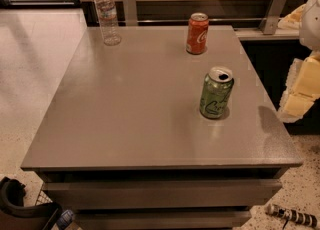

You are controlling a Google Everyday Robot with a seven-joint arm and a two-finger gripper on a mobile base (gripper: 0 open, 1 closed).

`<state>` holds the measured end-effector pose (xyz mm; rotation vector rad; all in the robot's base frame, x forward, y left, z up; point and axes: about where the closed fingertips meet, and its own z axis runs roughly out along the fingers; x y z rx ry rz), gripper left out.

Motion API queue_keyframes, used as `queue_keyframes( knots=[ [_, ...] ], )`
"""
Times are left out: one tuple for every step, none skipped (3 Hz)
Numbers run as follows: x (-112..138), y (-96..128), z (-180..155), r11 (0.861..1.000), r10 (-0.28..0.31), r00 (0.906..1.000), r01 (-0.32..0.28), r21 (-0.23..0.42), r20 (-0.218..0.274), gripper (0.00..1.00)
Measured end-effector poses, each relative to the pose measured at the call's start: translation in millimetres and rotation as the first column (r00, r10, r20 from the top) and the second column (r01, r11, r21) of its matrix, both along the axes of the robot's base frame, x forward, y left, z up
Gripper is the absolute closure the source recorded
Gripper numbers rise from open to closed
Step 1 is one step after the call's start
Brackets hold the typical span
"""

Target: Move green can near water bottle

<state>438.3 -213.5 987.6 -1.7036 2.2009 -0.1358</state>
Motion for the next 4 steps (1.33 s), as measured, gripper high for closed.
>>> queue_keyframes(
  knots=[
    [0, 0, 0, 1.0, 0.0, 1.0, 0.0, 0.0, 0.0, 0.0],
    [5, 0, -1, 0.998, -0.008, 0.9999, 0.007, 0.063, 0.014, 0.0],
    [17, -16, -50, 0.97, -0.022, 0.9995, 0.016, 0.242, 0.021, 0.0],
    [39, -39, -85, 0.867, -0.106, 0.9848, 0.023, 0.498, 0.138, 0.0]
  ],
)
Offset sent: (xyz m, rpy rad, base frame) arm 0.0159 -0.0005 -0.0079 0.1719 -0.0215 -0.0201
